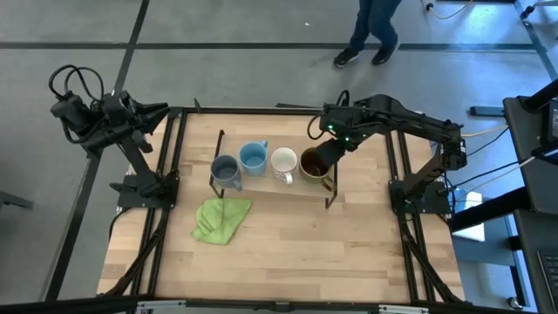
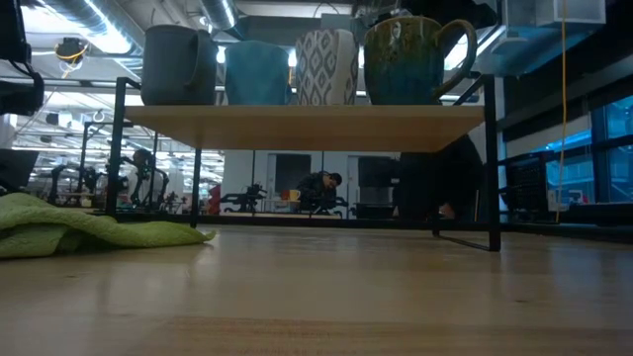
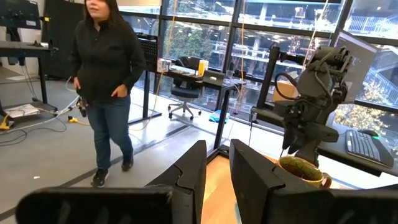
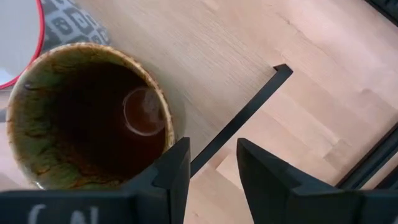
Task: Stack small to large cups/mugs on shelf
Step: Adjust the mugs on the shelf
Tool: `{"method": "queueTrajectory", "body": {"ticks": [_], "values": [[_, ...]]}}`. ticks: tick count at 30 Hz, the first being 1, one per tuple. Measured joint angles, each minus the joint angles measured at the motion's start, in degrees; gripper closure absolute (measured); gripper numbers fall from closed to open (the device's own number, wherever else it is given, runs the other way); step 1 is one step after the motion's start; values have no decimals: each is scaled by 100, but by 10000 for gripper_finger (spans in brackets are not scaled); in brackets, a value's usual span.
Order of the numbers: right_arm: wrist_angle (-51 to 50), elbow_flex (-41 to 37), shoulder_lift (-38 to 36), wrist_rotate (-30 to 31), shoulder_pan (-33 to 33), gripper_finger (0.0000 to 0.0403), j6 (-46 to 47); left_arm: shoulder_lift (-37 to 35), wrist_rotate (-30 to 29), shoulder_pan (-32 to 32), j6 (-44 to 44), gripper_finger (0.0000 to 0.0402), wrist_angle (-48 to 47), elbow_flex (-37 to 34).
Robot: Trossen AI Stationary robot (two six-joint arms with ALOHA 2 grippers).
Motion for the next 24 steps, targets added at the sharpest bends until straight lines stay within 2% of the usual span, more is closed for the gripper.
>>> {"method": "queueTrajectory", "body": {"ticks": [16,24], "values": [[24,11,0,-345,-4,269,160,2,-1,1,42,335,0,0],[96,400,-11,-370,5,270,210,2,-2,0,39,335,0,0]]}}
